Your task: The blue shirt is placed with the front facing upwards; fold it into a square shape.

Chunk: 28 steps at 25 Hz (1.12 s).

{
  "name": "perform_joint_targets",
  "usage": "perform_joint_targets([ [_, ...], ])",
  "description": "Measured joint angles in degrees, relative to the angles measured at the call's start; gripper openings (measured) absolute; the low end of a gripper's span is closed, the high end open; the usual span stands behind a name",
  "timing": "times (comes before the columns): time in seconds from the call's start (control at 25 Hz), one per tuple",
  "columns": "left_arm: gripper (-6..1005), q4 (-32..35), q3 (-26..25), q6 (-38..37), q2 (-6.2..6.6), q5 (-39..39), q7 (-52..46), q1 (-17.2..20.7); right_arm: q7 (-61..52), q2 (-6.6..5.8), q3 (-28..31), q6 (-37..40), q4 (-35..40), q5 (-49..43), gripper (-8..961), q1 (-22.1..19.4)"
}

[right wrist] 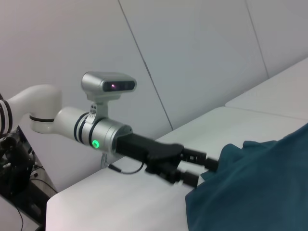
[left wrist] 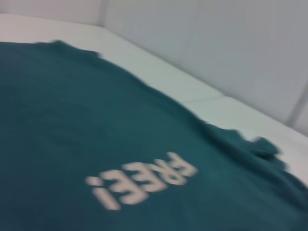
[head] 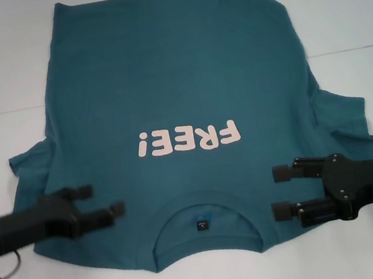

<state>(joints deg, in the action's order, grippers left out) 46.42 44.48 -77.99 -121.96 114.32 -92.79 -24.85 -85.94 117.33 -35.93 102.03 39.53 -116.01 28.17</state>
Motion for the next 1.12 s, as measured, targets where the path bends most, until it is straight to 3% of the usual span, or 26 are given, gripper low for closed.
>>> perform_joint_targets([
  [0.44,950,0.17,-5.86,14.3,1.62,0.02,-7.44,-1.16,-0.38,0.71,0.09,-1.82,-0.7,0.1,943,-0.32],
  [1.12,950,-4.76,-5.31,28.58,1.86,7.93,-8.1,-4.14,-0.13,0.74,0.25,-2.49,-3.15,0.35,943,-0.87],
])
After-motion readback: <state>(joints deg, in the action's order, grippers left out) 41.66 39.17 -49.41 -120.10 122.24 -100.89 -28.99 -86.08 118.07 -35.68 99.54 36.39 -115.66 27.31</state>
